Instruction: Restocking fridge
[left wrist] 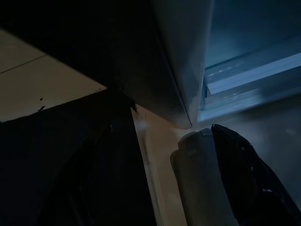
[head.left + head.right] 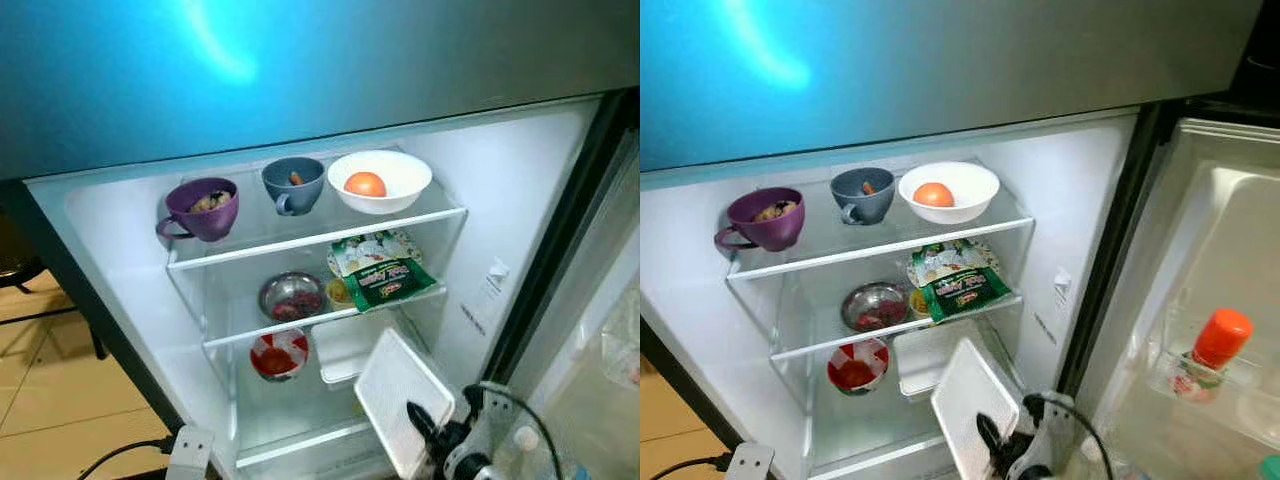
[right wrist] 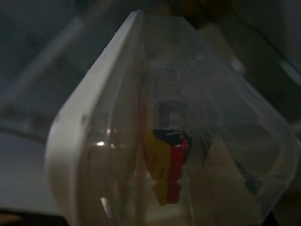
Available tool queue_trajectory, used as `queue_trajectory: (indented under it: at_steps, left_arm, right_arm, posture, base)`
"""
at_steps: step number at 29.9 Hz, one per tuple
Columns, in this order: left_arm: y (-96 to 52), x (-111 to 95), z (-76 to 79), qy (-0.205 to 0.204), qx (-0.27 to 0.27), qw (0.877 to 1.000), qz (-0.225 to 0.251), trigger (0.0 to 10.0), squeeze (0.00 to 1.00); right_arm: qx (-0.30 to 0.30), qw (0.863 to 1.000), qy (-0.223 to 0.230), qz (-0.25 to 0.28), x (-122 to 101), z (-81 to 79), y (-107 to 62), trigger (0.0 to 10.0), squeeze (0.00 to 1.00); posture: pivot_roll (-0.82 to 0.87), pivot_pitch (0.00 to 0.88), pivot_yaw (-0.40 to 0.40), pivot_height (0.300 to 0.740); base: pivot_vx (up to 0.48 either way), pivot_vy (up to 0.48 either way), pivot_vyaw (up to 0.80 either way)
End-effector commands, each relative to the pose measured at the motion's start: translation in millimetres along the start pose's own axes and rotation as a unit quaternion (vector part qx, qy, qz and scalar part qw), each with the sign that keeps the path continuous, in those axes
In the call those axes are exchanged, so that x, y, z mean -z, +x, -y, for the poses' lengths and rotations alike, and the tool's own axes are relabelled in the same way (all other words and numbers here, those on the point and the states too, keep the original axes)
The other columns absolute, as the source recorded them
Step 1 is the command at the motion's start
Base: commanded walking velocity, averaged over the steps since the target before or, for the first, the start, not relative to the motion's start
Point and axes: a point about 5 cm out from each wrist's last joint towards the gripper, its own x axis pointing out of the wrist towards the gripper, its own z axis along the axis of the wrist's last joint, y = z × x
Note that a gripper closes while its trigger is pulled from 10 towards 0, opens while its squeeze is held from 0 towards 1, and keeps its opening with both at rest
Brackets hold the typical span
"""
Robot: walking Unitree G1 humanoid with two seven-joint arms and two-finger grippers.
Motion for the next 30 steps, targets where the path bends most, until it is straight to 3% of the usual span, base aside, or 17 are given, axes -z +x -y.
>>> queue_trajectory:
  at_steps: [1,12,20,23,30]
  left_arm:
    - [-1.3,3.9,-5.0,0.005,-0.003,1.000,-0.008,10.0,0.00]
    - [-1.9,3.1,-11.5,0.011,-0.004,1.000,-0.006,10.0,0.00]
    - [-1.9,-3.0,-21.2,0.016,-0.005,1.000,0.007,10.0,0.00]
    - [-0.7,-15.0,-27.6,0.015,-0.004,0.999,0.028,10.0,0.00]
    - [0.5,-43.1,-34.8,-0.002,-0.006,0.997,0.076,10.0,0.00]
  right_arm:
    - [-0.047,0.998,0.036,0.018,-11.3,-10.7,2.4,10.0,0.00]
    - [-0.062,0.990,0.128,-0.007,13.6,-34.2,7.2,10.0,0.00]
    - [-0.051,0.981,0.189,-0.013,20.8,-42.7,12.1,10.0,0.00]
    - [-0.040,0.972,0.231,-0.009,25.2,-46.0,17.3,10.0,0.00]
    - [-0.031,0.961,0.275,0.007,22.3,-50.2,26.1,10.0,0.00]
  posture:
    - [-0.09,0.062,0.041,0.341]
    - [-0.07,0.086,0.070,0.341]
    - [-0.03,0.121,0.109,0.341]
    - [-0.01,0.142,0.125,0.341]
    - [0.03,0.170,0.137,0.341]
  base:
    - [0.000,0.000,0.00]
    - [0.000,0.000,0.00]
    - [0.000,0.000,0.00]
    - [0.000,0.000,0.00]
    - [0.000,0.000,0.00]
